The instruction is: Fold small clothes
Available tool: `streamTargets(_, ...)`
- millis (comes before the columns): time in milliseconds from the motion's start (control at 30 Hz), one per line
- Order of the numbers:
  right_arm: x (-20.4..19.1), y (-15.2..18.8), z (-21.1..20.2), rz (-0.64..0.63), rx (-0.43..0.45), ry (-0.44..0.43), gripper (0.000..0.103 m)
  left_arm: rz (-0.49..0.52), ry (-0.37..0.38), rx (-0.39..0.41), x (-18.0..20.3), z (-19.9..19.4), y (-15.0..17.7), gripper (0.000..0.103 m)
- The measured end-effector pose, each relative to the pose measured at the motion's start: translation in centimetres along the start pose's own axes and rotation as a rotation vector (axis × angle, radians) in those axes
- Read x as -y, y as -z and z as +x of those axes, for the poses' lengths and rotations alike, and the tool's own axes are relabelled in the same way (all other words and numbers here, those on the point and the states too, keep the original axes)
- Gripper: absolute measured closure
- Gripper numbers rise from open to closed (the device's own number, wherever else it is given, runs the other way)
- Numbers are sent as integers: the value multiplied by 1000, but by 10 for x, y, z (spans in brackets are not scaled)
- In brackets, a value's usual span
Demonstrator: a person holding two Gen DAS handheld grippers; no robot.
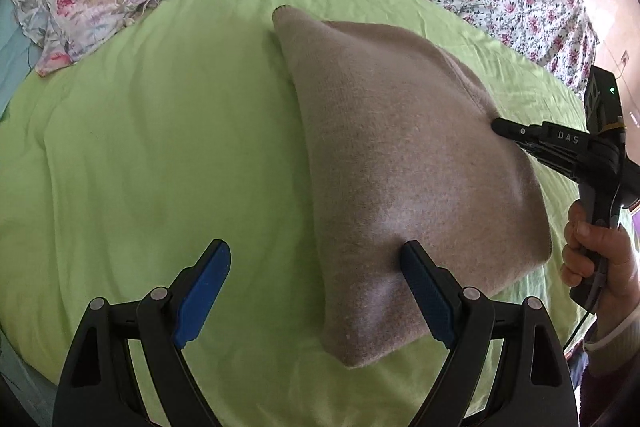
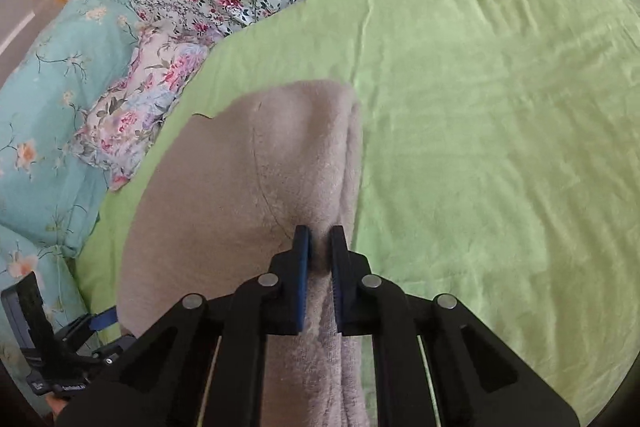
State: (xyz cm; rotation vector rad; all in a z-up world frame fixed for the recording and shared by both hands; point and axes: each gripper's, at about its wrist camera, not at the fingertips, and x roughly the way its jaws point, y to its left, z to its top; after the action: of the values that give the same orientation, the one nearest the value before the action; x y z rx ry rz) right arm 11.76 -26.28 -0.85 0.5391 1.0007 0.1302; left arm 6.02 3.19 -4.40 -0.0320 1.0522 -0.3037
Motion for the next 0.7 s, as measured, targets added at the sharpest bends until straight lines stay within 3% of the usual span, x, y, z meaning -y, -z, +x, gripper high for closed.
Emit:
streamTargets(233, -19, 7, -29, -33, 31, 47, 87, 11, -5, 24, 6, -13, -4, 15)
streamTargets(367, -30, 25, -49, -47, 42, 34, 57, -8, -10, 22, 3, -18, -6, 15)
streamTargets(700, -59, 79, -78, -156, 12, 86, 54, 12, -90, 35, 2, -35, 8, 14)
